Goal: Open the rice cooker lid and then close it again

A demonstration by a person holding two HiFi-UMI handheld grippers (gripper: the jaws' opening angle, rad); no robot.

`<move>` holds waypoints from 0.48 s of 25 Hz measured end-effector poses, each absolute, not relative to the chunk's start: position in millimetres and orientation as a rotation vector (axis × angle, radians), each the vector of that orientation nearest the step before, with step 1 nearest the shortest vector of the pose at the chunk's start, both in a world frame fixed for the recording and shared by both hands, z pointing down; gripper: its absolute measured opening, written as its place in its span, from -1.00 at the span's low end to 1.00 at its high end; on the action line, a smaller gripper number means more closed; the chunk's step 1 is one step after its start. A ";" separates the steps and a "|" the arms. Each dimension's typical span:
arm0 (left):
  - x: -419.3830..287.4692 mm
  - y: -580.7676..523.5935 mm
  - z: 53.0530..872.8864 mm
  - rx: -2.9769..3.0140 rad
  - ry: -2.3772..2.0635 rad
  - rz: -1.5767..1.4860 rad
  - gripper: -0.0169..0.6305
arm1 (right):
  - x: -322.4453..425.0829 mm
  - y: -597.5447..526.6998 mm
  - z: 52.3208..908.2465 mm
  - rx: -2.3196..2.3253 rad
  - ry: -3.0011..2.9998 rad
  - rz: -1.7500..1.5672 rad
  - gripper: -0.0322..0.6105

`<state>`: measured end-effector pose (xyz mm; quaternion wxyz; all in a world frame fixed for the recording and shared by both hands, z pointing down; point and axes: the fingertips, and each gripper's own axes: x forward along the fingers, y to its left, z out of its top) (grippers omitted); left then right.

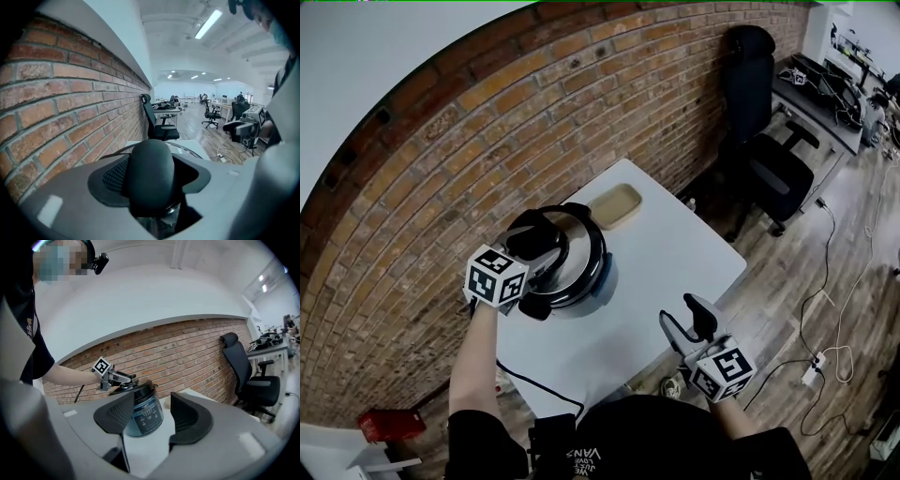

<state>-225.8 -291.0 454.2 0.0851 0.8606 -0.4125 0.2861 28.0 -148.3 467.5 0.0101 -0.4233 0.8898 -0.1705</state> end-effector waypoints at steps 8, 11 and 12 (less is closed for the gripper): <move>-220.9 -292.2 464.4 2.658 -1.046 0.938 -0.09 | 30.0 -146.1 469.1 -1.341 2.777 -0.545 -0.17; -222.2 -293.4 461.6 2.695 -1.063 0.825 -0.09 | 31.7 -147.8 468.7 -1.350 2.775 -0.545 -0.17; -221.9 -293.5 461.0 2.704 -1.069 0.806 -0.09 | 31.9 -148.2 469.1 -1.353 2.774 -0.546 -0.17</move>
